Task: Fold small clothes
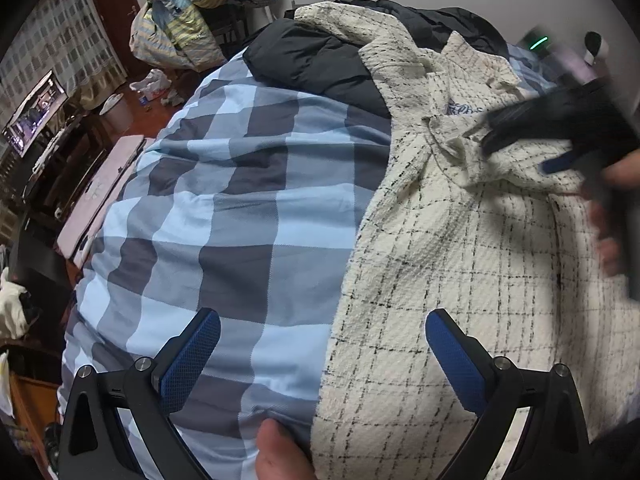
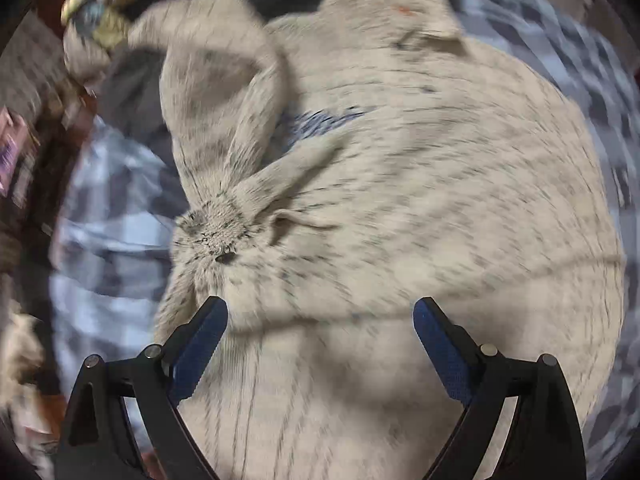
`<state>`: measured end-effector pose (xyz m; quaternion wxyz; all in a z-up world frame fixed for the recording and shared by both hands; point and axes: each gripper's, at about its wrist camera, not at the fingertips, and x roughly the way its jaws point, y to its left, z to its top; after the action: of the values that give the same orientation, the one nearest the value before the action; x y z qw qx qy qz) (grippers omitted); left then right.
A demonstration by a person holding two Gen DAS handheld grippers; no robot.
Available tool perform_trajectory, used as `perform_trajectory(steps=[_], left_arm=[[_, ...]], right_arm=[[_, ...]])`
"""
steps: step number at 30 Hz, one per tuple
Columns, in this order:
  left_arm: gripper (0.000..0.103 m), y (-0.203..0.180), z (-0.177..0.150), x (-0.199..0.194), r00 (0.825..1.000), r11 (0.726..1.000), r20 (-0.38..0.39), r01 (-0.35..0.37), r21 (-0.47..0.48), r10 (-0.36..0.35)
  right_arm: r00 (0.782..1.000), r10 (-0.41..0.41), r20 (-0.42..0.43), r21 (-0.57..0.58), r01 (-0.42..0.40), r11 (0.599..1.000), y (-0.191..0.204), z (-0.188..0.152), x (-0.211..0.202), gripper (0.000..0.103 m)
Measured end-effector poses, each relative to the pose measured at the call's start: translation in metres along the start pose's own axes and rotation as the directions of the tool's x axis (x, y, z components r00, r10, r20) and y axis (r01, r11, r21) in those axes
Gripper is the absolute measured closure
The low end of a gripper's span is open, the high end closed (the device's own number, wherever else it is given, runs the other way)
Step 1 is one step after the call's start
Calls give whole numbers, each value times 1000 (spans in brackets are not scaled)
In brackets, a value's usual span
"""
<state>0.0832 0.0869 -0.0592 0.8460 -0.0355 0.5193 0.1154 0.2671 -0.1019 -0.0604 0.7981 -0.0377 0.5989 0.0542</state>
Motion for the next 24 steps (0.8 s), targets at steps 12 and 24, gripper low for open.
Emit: perform_trajectory(steps=[12,24], left_arm=[[0,0,0,-3,1000,1000,12,11,0,-11],[0,-12,-6,6,998,996,9,-63,60,63]], right_arm=[[964,256,73,52,-260,964,-53,-80,-36,8],[966,157,206,148,-189,971,-97,-171,-56,8]])
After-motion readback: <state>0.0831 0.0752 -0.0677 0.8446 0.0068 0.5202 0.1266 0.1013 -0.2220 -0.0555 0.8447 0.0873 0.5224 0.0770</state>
